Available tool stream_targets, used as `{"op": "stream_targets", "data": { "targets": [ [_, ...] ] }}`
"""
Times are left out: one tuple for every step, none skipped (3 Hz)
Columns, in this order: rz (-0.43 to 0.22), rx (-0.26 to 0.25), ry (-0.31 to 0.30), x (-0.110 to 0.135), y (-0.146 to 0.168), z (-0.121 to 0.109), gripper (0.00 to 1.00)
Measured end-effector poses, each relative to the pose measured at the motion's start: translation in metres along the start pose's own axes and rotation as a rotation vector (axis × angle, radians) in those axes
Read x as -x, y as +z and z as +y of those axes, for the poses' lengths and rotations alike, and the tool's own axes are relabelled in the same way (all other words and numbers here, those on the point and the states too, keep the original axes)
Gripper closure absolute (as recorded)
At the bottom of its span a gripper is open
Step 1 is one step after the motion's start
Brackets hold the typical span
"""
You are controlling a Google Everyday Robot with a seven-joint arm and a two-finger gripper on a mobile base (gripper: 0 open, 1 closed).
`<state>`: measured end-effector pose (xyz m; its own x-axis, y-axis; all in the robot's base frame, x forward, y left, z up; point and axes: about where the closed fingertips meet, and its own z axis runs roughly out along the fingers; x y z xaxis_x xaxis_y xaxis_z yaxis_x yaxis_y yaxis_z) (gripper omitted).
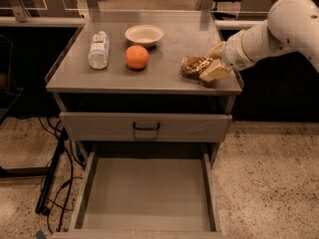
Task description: Pick orange can from middle drawer and place on counter
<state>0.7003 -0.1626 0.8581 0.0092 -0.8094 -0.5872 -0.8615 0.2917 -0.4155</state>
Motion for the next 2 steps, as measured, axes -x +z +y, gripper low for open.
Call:
{"op": "stream_targets", "data": {
  "targets": [
    [0.000,0.000,0.000,0.0000,0.0001,0.0000,0.00],
    [0.000,0.000,0.000,0.0000,0.0001,0.0000,0.00]
  ]
}}
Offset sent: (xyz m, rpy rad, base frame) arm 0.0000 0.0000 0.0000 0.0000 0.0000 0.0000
